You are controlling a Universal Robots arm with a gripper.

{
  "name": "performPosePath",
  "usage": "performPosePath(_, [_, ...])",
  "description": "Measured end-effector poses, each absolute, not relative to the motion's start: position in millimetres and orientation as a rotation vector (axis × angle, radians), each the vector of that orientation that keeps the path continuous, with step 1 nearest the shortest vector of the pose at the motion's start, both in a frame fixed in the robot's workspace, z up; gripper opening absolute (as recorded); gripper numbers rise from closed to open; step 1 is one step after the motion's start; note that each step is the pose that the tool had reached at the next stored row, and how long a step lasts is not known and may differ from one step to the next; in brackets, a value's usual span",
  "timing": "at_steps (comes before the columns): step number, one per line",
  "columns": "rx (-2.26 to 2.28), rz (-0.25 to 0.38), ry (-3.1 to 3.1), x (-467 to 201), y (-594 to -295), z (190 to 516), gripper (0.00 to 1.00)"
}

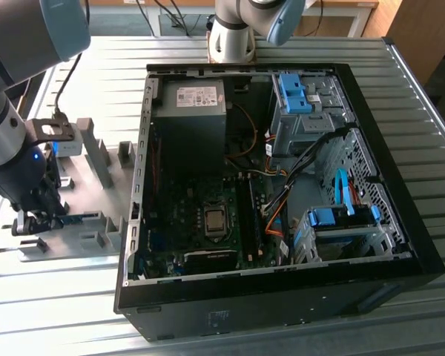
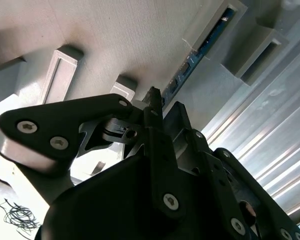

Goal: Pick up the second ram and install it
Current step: 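Pick up the second ram and move it above second insertion slot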

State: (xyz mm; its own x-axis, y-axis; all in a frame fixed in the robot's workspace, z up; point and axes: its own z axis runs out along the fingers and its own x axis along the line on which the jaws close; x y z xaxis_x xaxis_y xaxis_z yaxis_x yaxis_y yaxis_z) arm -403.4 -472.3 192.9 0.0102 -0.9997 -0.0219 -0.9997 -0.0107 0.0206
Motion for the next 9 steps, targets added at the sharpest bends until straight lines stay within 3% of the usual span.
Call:
performPosePath(2, [-2.232, 0.047, 2.209, -403.3, -472.3, 192.7, 0.27])
performPosePath(3, [-2.232, 0.047, 2.209, -403.2, -472.3, 192.7, 0.2])
performPosePath(9, [-2.232, 0.047, 2.209, -402.9, -472.3, 192.1, 0.2])
